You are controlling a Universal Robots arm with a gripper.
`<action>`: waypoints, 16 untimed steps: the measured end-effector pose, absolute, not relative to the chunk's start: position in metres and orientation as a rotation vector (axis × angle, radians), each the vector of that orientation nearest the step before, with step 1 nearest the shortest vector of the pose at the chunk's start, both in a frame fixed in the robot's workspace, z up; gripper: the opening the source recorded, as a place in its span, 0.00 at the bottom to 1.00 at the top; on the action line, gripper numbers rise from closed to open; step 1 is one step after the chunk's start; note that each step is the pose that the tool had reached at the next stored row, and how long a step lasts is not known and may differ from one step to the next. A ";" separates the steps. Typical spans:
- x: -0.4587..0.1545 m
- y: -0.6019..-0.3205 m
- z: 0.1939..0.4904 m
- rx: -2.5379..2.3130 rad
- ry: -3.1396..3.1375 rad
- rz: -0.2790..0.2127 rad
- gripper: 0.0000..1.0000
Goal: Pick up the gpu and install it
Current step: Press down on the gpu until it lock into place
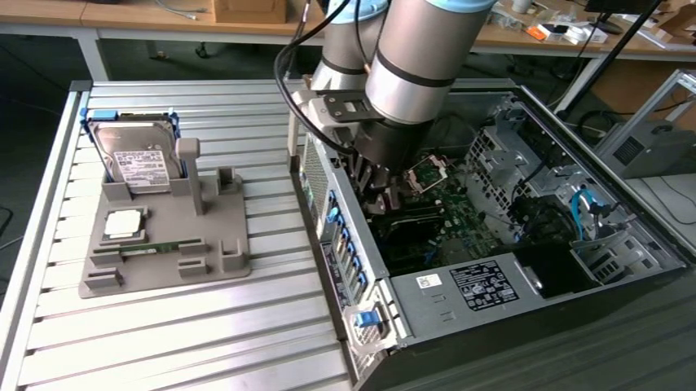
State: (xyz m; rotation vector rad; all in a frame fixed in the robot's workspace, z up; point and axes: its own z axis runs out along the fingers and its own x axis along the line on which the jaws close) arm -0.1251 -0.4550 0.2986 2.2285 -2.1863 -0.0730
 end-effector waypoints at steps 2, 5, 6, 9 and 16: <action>-0.127 -0.455 0.299 2.227 -2.187 -0.073 0.10; -0.127 -0.455 0.299 2.228 -2.187 -0.073 0.10; -0.126 -0.455 0.299 2.227 -2.186 -0.074 0.10; -0.118 -0.456 0.299 2.224 -2.184 -0.080 0.10; -0.095 -0.456 0.297 2.213 -2.173 -0.102 0.10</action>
